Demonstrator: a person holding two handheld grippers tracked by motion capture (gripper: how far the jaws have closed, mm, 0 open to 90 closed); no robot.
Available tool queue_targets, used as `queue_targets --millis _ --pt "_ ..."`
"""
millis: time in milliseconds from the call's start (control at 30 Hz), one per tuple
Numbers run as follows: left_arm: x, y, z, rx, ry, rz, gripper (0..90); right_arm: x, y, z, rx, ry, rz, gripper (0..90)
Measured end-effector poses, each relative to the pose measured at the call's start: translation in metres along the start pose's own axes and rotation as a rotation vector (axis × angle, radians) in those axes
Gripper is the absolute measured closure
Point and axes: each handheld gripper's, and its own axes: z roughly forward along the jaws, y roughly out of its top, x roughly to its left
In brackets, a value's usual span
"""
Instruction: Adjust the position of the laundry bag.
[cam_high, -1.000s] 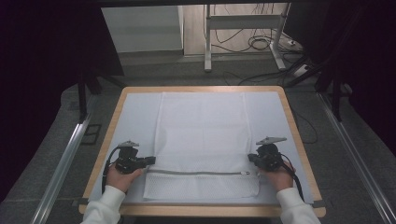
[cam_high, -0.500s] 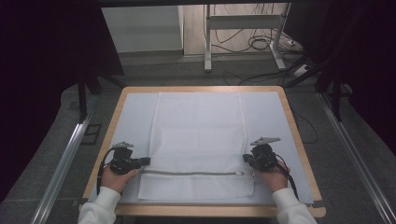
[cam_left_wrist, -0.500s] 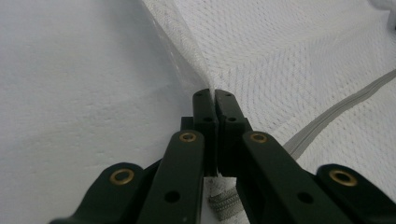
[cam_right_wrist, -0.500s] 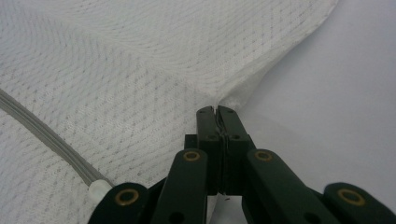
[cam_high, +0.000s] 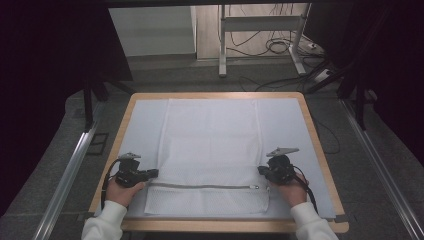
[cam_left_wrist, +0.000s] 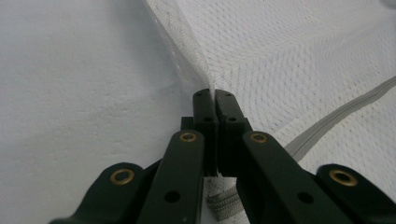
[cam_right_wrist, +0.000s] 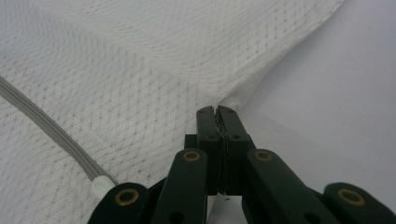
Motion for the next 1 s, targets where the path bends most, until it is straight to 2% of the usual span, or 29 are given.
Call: queue_targets --millis 333,867,933,967,1000 --pt "0.0026 -0.0013 -0.0016 0.003 0.01 -0.002 89.1 0.0049 0.0001 0.0015 0.005 0.008 -0.009 88.1" --pt "0.0027 -0.0021 -0.0006 0.002 0.018 0.002 87.9 0.0045 -0.0007 0.0035 0.012 0.007 -0.006 87.6" --pt "0.003 -0.0026 -0.0002 -0.002 0.034 0.008 83.2 0.0043 -0.0008 0.0031 0.012 0.007 -0.004 84.3" --pt "0.0029 -0.0026 0.0003 -0.011 0.053 0.007 74.6 0.004 -0.0009 0.0023 0.003 -0.005 -0.014 75.3" --pt "0.0028 -0.0024 0.0004 -0.014 0.062 0.007 57.9 0.0037 -0.0006 0.0008 -0.02 -0.027 -0.016 64.8"
